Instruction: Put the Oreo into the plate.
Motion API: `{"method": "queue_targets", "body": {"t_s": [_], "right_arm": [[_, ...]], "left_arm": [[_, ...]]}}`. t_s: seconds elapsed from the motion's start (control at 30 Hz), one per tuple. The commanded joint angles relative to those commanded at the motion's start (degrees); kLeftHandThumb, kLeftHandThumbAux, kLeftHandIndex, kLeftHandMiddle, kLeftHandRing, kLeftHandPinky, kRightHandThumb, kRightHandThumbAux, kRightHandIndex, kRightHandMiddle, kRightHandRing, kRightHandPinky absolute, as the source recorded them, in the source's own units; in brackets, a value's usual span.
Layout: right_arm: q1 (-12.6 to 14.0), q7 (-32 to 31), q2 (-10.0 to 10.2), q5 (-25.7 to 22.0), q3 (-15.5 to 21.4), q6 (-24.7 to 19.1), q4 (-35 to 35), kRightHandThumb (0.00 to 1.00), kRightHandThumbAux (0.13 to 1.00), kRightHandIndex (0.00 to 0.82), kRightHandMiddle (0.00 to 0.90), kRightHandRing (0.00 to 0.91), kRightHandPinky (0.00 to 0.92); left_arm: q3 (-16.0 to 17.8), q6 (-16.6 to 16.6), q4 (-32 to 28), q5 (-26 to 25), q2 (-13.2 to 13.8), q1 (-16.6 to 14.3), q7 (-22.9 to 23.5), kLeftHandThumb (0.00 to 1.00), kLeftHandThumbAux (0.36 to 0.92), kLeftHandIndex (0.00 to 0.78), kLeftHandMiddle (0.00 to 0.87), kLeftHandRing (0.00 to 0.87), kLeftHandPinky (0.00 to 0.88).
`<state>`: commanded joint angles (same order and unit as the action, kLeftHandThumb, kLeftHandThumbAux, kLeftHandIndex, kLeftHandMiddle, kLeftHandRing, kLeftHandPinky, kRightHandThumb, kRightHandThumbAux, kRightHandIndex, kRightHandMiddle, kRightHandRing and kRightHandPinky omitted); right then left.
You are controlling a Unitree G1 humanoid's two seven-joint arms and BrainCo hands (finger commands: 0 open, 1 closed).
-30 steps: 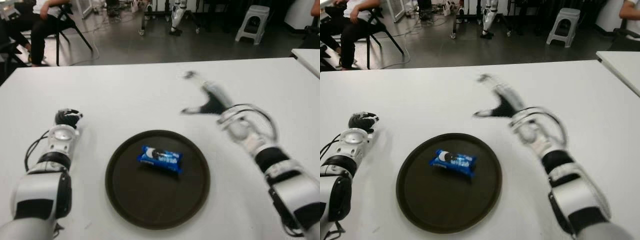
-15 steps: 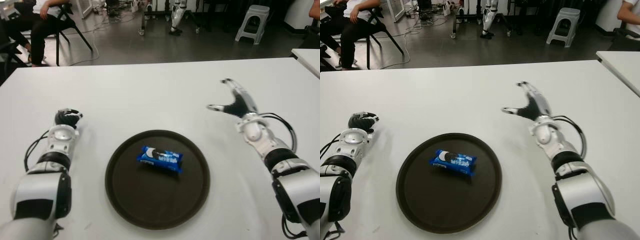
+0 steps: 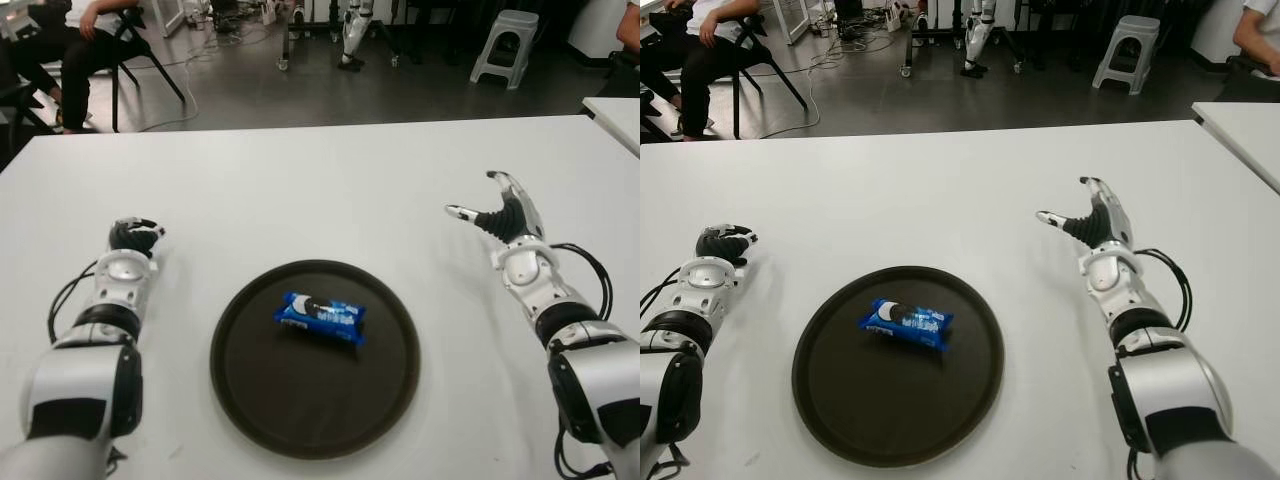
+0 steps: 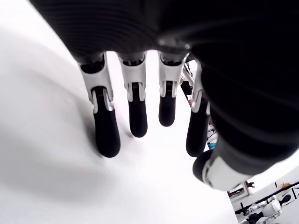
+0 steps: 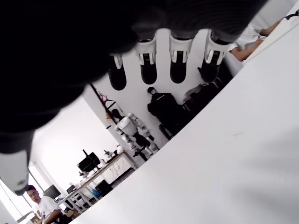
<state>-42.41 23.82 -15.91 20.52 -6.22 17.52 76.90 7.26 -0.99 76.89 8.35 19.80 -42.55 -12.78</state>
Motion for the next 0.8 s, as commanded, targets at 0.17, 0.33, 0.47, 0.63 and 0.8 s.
{"method": "queue_targets", "body": {"t_s": [0.17, 0.33, 0.47, 0.63, 0.8], "right_arm": [[0.78, -1.22, 0.7, -1.6, 2.12, -2.49, 1.01, 0.0, 0.578, 0.0, 0.0, 0.0, 0.025], [0.19, -2.42, 1.24, -3.07, 3.88, -4.0, 0.96, 0.0, 0.588, 0.0, 0.0, 0.0, 0.03], [-0.64, -2.86, 1.85, -3.91, 4.79, -5.2, 0.7, 0.0, 0.589, 0.0, 0.0, 0.0, 0.031], [-0.84, -4.13, 1.92, -4.61, 5.64, -5.96, 0.51, 0.0, 0.567, 0.0, 0.0, 0.0, 0.023], [-0.86, -5.29, 2.06, -5.65, 6.72, -6.2, 0.42, 0.0, 0.538, 0.0, 0.0, 0.008, 0.046]], "left_arm": [[0.08, -0.4, -0.05, -0.01, 0.12, 0.13, 0.56, 0.674, 0.726, 0.398, 0.158, 0.175, 0.175], [0.1, -0.8, -0.07, 0.02, 0.28, 0.37, 0.98, 0.677, 0.725, 0.398, 0.163, 0.179, 0.176], [-0.01, -1.15, -0.11, 0.14, 0.38, 0.67, 1.08, 0.677, 0.725, 0.398, 0.162, 0.179, 0.177], [0.41, -1.64, -0.06, -0.27, 0.55, 1.08, 1.57, 0.678, 0.723, 0.399, 0.158, 0.179, 0.174], [0.66, -1.92, -0.08, -0.35, 0.58, 1.25, 1.38, 0.677, 0.722, 0.399, 0.151, 0.172, 0.161]]}}
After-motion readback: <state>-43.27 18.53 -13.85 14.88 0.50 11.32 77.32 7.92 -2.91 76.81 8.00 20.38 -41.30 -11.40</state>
